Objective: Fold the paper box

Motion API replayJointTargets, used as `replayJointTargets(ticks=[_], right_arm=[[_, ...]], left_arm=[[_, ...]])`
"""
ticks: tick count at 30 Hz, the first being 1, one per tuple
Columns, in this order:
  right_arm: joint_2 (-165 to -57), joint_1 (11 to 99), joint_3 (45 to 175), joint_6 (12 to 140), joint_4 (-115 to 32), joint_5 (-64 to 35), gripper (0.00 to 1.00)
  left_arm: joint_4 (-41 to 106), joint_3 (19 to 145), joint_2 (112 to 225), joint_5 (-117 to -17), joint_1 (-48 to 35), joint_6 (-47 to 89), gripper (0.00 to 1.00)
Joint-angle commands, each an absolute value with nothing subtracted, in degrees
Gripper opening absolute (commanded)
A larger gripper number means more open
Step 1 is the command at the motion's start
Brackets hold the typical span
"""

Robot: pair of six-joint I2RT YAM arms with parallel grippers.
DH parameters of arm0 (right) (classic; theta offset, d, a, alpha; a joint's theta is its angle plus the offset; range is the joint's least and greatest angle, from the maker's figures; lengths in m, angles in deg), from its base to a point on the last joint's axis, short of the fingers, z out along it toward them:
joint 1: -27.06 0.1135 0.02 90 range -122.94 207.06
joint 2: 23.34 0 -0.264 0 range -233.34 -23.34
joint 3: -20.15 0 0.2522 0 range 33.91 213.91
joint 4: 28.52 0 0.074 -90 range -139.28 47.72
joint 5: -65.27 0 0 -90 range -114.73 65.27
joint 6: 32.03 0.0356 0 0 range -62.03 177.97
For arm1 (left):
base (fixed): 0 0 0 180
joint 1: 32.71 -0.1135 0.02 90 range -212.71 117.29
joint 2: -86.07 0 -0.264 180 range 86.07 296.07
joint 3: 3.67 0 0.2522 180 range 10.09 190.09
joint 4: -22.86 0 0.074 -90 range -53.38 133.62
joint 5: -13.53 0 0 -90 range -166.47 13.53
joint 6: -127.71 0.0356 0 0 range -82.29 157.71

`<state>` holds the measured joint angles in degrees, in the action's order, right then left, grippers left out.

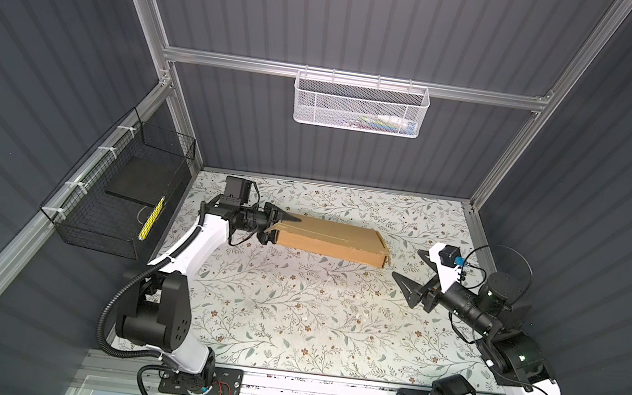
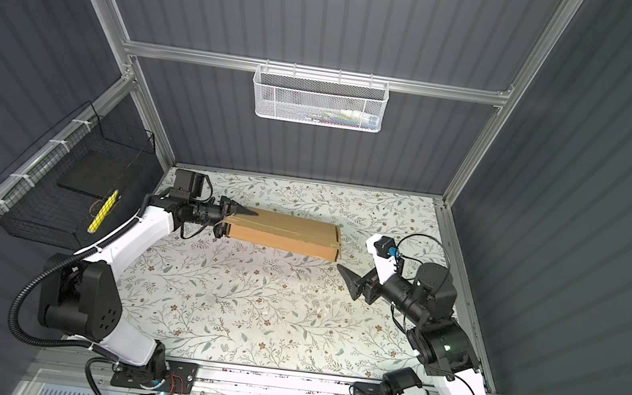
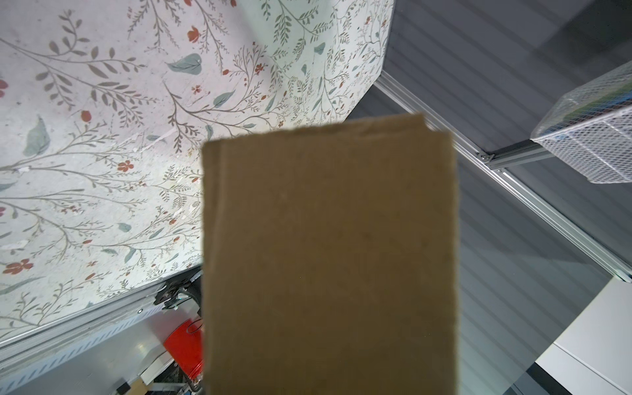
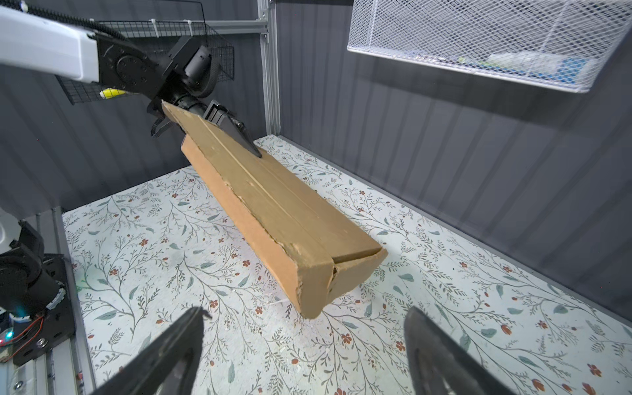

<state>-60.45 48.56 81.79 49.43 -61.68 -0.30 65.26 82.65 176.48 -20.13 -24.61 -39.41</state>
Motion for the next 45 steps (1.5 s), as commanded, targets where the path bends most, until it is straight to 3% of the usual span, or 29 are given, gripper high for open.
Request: replayJointTargets(ticks=[1, 25, 45], right_arm=[[-61.00, 51.05, 81.86, 46.91, -64.13, -2.72, 0.90], [-66.41, 62.19, 76.60, 38.69, -56.77, -15.53, 0.91], [-70.82, 68.78, 72.12, 34.37, -42.93, -17.08, 0.91]], left_arm=[[75.70, 86.74, 177.84, -16.90, -26.00, -34.00, 0.37], [97.37, 94.34, 180.76, -16.30, -28.18, -21.25, 0.33], [107.46, 98.07, 183.79, -17.05, -28.32, -14.06, 0.30]])
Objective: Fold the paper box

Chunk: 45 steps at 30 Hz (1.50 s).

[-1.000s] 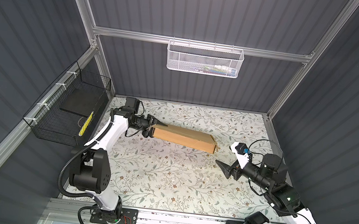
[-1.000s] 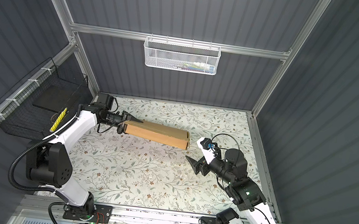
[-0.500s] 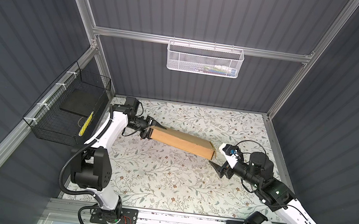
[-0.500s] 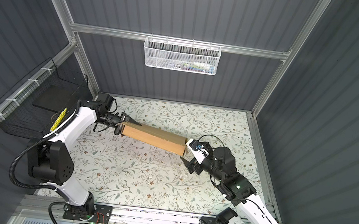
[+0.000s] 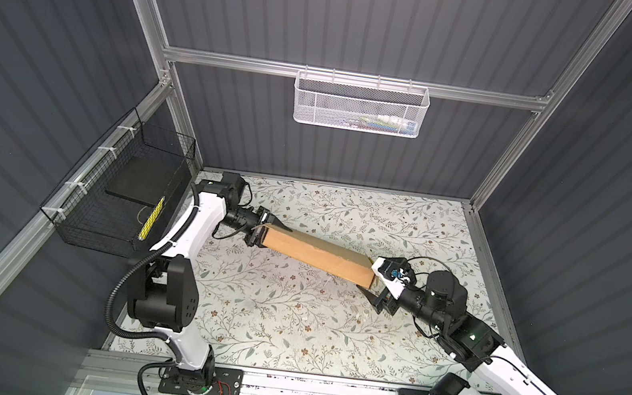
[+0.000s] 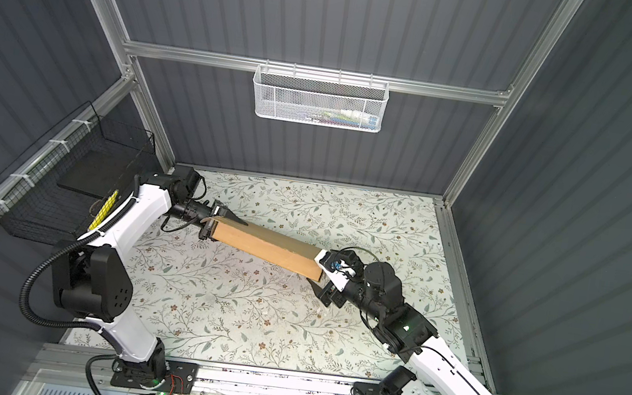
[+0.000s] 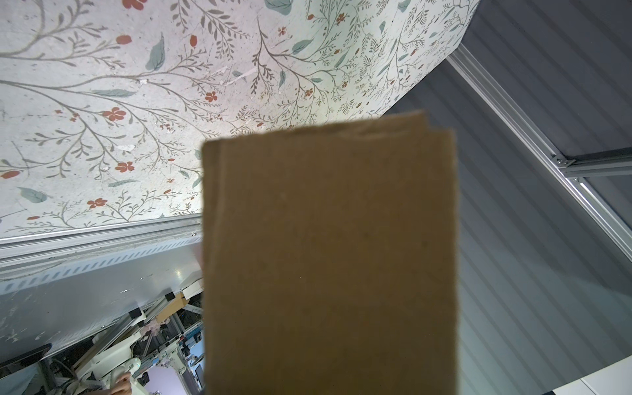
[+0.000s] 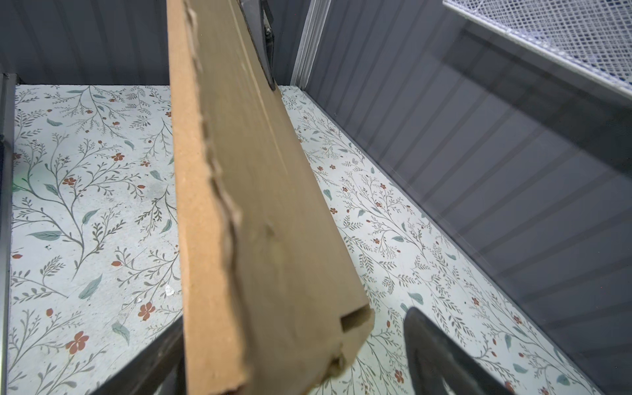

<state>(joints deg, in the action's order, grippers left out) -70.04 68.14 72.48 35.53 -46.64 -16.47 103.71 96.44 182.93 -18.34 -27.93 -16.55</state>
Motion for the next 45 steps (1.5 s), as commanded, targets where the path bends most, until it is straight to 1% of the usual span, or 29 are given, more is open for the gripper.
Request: replayJointTargets(ticks=[1, 12, 20, 27, 33, 40, 45], right_arm=[[-71.33, 68.94, 72.11, 34.33, -42.32, -16.74, 0.91], [-76.92, 70.75, 72.86, 34.08, -36.91, -14.36, 0.89], [-78.10, 71.19, 73.07, 34.12, -35.50, -13.57, 0.83], [-78.19, 71.27, 72.98, 34.18, -35.61, -13.06, 0.74], [-78.27, 71.36, 73.02, 33.91, -36.11, -12.77, 0.67], [-78.87, 71.36, 73.38, 33.59, -36.56, -13.21, 0.62], [-78.59, 71.36, 73.03, 33.59, -36.17, -13.56, 0.60]], left_arm=[[107.46, 98.16, 183.89, -17.05, -28.32, -13.97, 0.30], [107.54, 98.43, 184.16, -16.95, -28.32, -13.61, 0.29], [107.46, 98.38, 183.91, -16.85, -28.32, -13.53, 0.29], [107.47, 98.07, 183.67, -16.63, -28.30, -13.44, 0.30], [107.41, 98.42, 184.07, -16.26, -28.29, -13.01, 0.34], [107.11, 98.34, 184.42, -15.69, -28.32, -12.84, 0.39], [106.68, 98.41, 184.54, -15.52, -28.32, -12.65, 0.42]])
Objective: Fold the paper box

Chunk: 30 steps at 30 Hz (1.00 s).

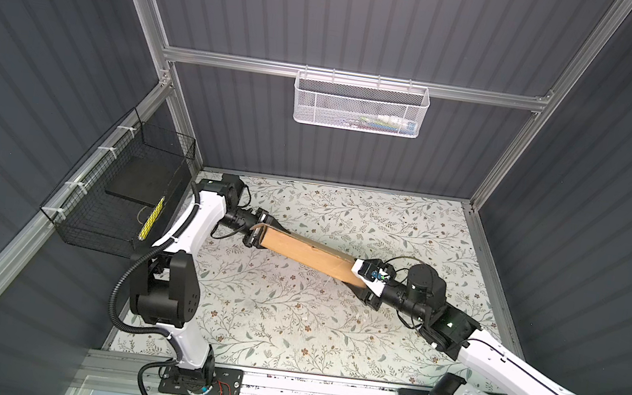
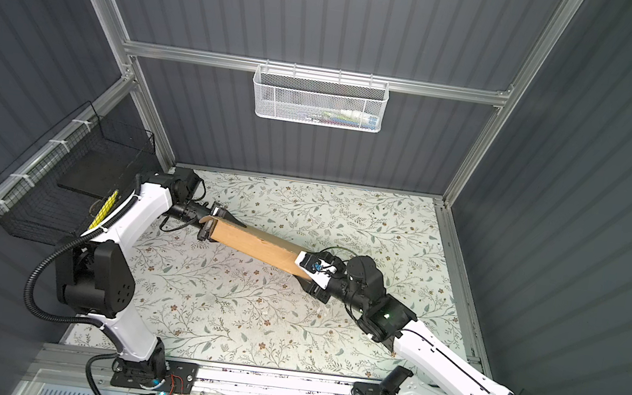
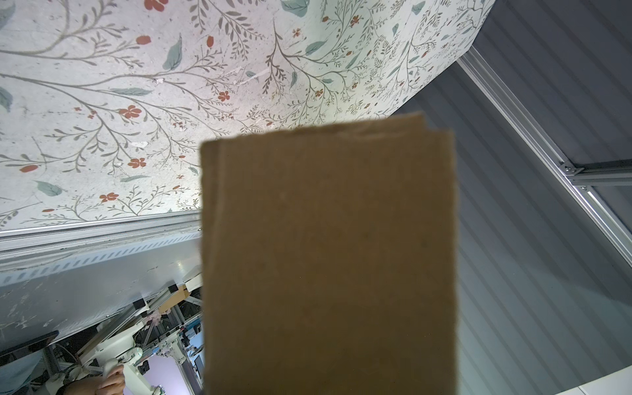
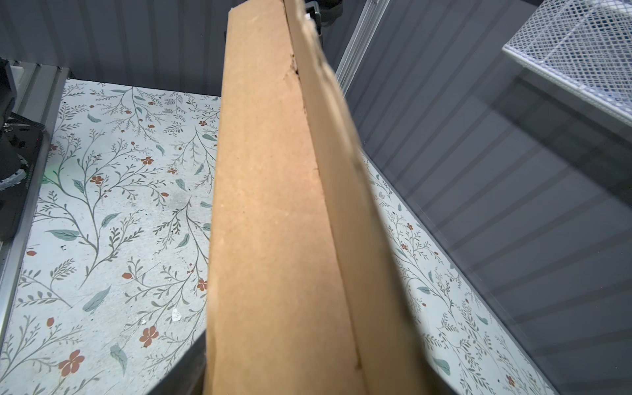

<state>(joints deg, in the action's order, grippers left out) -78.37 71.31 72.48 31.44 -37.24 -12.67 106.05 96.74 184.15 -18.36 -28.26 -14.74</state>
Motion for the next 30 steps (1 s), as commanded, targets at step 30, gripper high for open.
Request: replayJointTargets(ticks=[30], right_arm=[[-74.58, 71.36, 68.98, 33.91, -34.63, -19.45, 0.50]], left_arm=[[113.44, 105.14, 190.95, -20.36, -31.04, -3.33, 0.55]])
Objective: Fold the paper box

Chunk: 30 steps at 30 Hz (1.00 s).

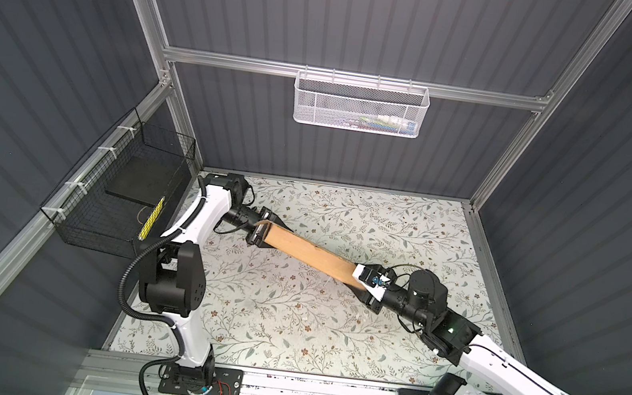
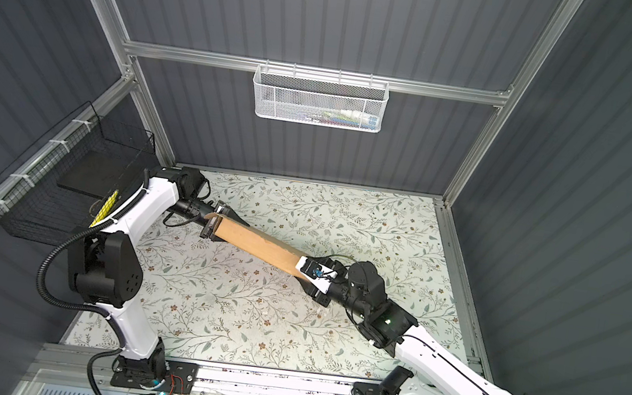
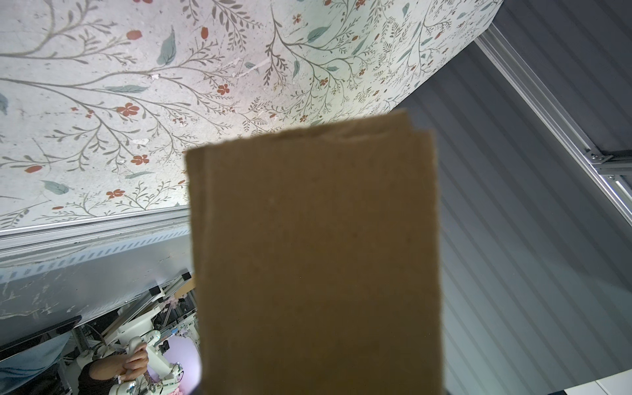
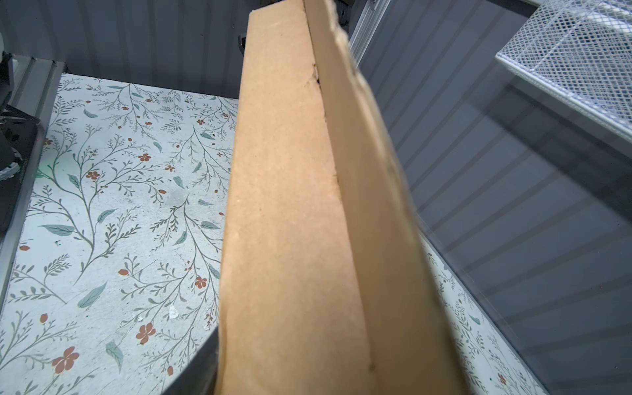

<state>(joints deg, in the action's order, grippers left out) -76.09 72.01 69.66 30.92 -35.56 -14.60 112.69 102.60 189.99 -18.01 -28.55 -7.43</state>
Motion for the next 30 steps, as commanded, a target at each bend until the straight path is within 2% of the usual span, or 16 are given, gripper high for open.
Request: replayJointTargets(ticks=[1, 23, 30], right_arm=[[-74.58, 71.36, 68.89, 33.93, -34.63, -19.62, 0.50], [-74.39, 70.85, 63.68, 38.29, -33.66, -24.03, 0.48], [-76.32, 70.57, 62.41, 41.08, -33.14, -22.93, 0.47]], left_arm=[[113.96, 105.62, 191.41, -20.64, -31.13, -2.75, 0.55], [120.36, 112.49, 195.97, -26.61, -36.38, 3.37, 0.59], [123.34, 120.58, 199.89, -32.09, -38.83, 6.51, 0.59]])
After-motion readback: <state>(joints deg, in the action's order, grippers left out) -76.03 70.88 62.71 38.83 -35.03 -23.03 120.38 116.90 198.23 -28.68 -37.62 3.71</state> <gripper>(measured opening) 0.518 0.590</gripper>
